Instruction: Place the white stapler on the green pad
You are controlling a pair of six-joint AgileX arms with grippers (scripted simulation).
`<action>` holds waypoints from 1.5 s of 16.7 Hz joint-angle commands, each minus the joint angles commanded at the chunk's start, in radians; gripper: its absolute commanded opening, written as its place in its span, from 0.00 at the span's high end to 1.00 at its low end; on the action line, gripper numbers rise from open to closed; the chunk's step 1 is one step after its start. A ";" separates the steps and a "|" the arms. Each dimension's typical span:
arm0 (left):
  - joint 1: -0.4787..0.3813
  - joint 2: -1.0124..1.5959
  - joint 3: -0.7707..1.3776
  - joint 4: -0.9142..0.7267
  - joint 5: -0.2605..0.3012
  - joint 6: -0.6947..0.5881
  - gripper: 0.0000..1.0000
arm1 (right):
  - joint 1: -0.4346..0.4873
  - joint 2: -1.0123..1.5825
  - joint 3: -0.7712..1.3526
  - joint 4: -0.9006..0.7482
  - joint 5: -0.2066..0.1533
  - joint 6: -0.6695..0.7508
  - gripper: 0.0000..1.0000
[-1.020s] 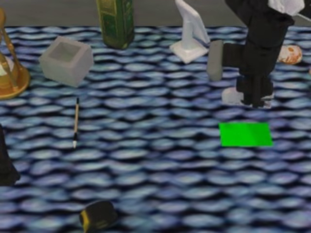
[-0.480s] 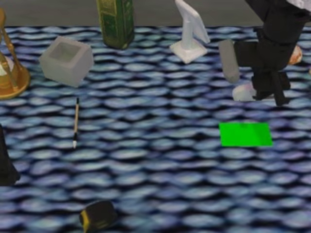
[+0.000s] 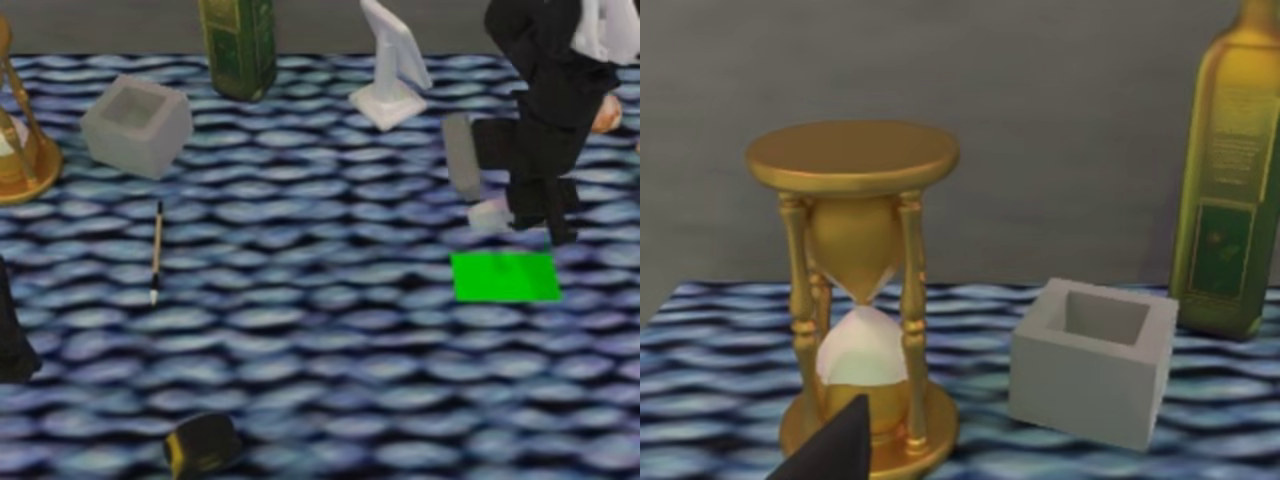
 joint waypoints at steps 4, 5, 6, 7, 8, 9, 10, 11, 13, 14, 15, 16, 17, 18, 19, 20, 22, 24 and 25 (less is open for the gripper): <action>0.000 0.000 0.000 0.000 0.000 0.000 0.00 | 0.000 0.038 -0.121 0.165 0.004 -0.001 1.00; 0.000 0.000 0.000 0.000 0.000 0.000 0.00 | 0.000 0.044 -0.140 0.187 0.005 -0.001 1.00; 0.000 0.000 0.000 0.000 0.000 0.000 0.00 | 0.000 0.047 -0.150 0.198 0.005 -0.002 1.00; 0.000 0.000 0.000 0.000 0.000 0.000 0.00 | 0.000 0.047 -0.151 0.200 0.005 -0.002 1.00; 0.000 0.000 0.000 0.000 0.000 0.000 0.00 | 0.000 0.047 -0.151 0.200 0.005 -0.002 1.00; 0.000 0.000 0.000 0.000 0.000 0.000 0.00 | 0.000 0.047 -0.151 0.200 0.005 -0.002 1.00; 0.000 0.000 0.000 0.000 0.000 0.000 0.00 | 0.000 0.047 -0.151 0.200 0.005 -0.002 1.00; 0.000 0.000 0.000 0.000 0.000 0.000 0.00 | 0.000 0.047 -0.151 0.200 0.005 -0.002 0.92; 0.000 0.000 0.000 0.000 0.000 0.000 0.00 | 0.000 0.047 -0.151 0.200 0.005 -0.002 0.77; 0.000 0.000 0.000 0.000 0.000 0.000 0.00 | 0.000 0.047 -0.151 0.200 0.005 -0.002 0.70; 0.000 0.000 0.000 0.000 0.000 0.000 0.00 | 0.000 0.047 -0.151 0.200 0.005 -0.002 0.62; 0.000 0.000 0.000 0.000 0.000 0.000 0.00 | 0.000 0.047 -0.151 0.200 0.005 -0.002 0.55; 0.000 0.000 0.000 0.000 0.000 0.000 0.00 | 0.000 0.047 -0.151 0.200 0.005 -0.002 0.47; 0.000 0.000 0.000 0.000 0.000 0.000 0.00 | 0.000 0.047 -0.151 0.200 0.005 -0.002 0.40; 0.000 0.000 0.000 0.000 0.000 0.000 0.00 | 0.000 0.047 -0.151 0.200 0.005 -0.002 0.32; 0.000 0.000 0.000 0.000 0.000 0.000 0.00 | 0.000 0.047 -0.151 0.200 0.005 -0.002 0.25; 0.000 0.000 0.000 0.000 0.000 0.000 0.00 | 0.000 0.047 -0.151 0.200 0.005 -0.002 0.10; 0.000 0.000 0.000 0.000 0.000 0.000 0.00 | 0.000 0.047 -0.151 0.200 0.005 -0.002 0.00; 0.000 0.000 0.000 0.000 0.000 0.000 0.00 | 0.000 0.047 -0.151 0.200 0.005 -0.002 0.00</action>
